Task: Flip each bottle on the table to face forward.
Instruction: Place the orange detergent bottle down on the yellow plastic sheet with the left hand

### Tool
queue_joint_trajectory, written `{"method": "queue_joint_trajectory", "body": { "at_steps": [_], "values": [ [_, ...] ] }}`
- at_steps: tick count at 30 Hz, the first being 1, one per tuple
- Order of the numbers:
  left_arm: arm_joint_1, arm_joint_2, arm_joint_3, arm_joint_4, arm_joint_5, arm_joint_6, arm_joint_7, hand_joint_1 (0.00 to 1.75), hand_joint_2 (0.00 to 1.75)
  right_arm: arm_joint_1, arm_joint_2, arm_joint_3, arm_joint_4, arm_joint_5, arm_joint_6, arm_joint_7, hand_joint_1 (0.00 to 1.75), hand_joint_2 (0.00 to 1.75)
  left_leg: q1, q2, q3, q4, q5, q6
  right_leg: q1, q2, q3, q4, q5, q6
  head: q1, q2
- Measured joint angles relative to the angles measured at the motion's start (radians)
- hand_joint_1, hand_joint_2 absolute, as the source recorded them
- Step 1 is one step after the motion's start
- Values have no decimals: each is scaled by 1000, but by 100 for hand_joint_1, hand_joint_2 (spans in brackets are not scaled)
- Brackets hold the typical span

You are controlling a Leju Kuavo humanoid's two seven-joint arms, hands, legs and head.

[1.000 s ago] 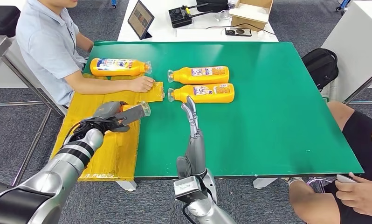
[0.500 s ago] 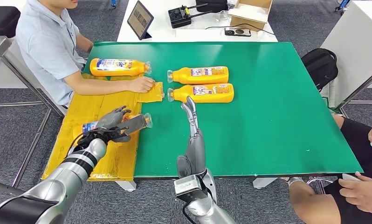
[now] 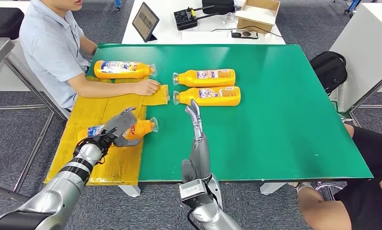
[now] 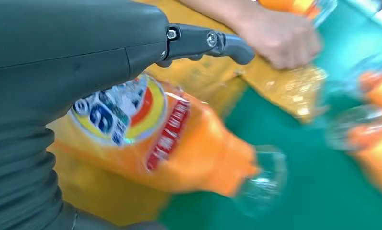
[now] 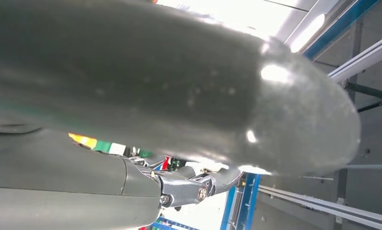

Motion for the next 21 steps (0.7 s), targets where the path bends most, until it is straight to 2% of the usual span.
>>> {"method": "queue_joint_trajectory", "body": {
  "at_steps": [5,11,13,16,19,21],
  "values": [
    [105,-59,99,-195,251,40,-135,0,175,0,0,5,-5,-3,-8,0,0,0,0,0,-2,0,0,0,0,0,-2,0,0,0,0,0],
    [208,-121,153,-470,396,132,-185,0,175,-1,-2,21,-12,1,-22,0,0,0,0,1,-5,0,0,0,0,1,-6,0,0,0,0,0],
    [231,-136,164,-542,469,139,-176,0,175,-1,-4,25,-14,1,-28,0,0,0,0,1,-5,0,0,0,0,1,-6,0,0,0,0,0],
    [259,-154,178,-627,660,114,-108,0,175,0,-9,32,-14,12,-29,0,0,0,0,1,-5,0,0,0,0,1,-6,0,0,0,0,0],
    [285,-159,181,-688,817,122,-71,0,175,6,-26,41,-16,56,-12,0,0,0,0,1,-5,0,0,0,0,1,-6,0,0,0,0,0],
    [307,-155,183,-722,862,134,-64,0,175,18,-46,43,-19,93,-1,0,0,0,0,1,-5,0,0,0,0,1,-6,0,0,0,0,0]
  ]
}}
